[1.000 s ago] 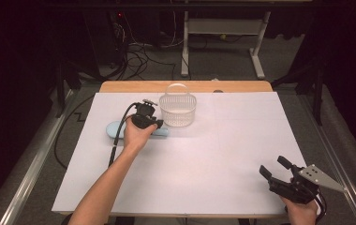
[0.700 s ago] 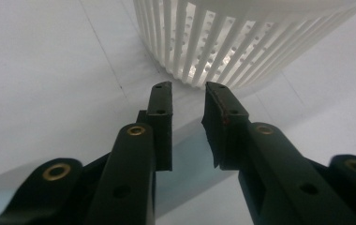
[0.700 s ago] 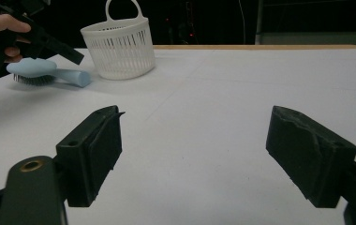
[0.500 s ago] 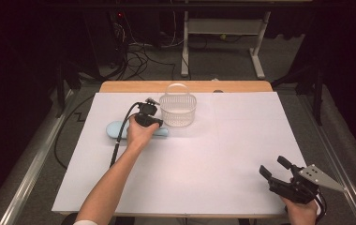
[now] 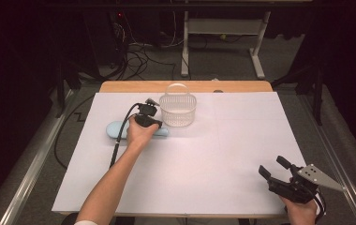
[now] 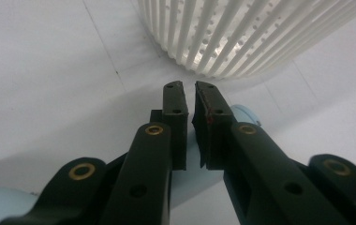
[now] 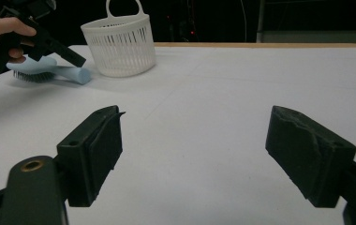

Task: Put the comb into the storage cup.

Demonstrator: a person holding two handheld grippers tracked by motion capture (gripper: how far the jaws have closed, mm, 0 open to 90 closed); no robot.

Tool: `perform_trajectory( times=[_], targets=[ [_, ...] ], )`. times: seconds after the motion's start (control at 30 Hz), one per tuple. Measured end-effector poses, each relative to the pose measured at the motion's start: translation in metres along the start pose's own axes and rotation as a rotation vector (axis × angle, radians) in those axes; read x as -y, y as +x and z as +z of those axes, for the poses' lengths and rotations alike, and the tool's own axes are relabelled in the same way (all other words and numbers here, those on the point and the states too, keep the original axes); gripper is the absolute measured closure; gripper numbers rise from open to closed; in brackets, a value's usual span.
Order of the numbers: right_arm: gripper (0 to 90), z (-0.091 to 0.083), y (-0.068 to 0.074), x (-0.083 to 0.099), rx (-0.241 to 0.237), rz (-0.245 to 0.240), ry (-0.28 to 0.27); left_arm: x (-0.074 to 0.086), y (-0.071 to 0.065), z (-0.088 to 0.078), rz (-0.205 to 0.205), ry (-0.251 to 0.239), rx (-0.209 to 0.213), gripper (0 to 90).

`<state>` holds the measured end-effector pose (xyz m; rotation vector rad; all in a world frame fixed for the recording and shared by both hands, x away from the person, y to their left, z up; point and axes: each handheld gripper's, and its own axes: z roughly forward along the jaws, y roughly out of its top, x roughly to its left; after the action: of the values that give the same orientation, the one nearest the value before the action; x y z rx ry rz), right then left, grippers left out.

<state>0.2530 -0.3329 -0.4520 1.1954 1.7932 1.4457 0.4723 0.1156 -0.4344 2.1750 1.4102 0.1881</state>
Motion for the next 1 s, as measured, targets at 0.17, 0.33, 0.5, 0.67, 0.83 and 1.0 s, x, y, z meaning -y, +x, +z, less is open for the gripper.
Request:
perform_trajectory(
  times=[0.17, 0.33, 0.5, 0.67, 0.83, 1.0],
  targets=[
    [19.6, 0.0, 0.0, 0.0, 0.0, 0.001, 0.0, 0.0, -0.001, 0.0, -0.005, 0.003, -0.001, 84.1],
    [19.6, -0.001, 0.0, 0.0, 0.001, 0.001, -0.002, 0.002, -0.002, 0.0, -0.001, 0.011, -0.001, 84.2],
    [19.6, 0.0, -0.001, 0.0, -0.002, 0.003, 0.002, 0.004, -0.002, 0.0, 0.002, 0.015, 0.006, 84.9],
    [19.6, 0.0, 0.0, 0.0, -0.003, 0.002, 0.0, 0.008, -0.002, 0.0, -0.001, 0.019, 0.011, 86.5],
    [19.6, 0.0, 0.0, 0.0, -0.002, 0.003, 0.001, 0.012, -0.002, -0.001, 0.001, 0.02, 0.017, 87.1],
    [19.6, 0.0, 0.0, 0.0, 0.0, 0.004, 0.002, 0.015, -0.004, -0.002, 0.011, 0.023, 0.02, 87.7]
  ],
)
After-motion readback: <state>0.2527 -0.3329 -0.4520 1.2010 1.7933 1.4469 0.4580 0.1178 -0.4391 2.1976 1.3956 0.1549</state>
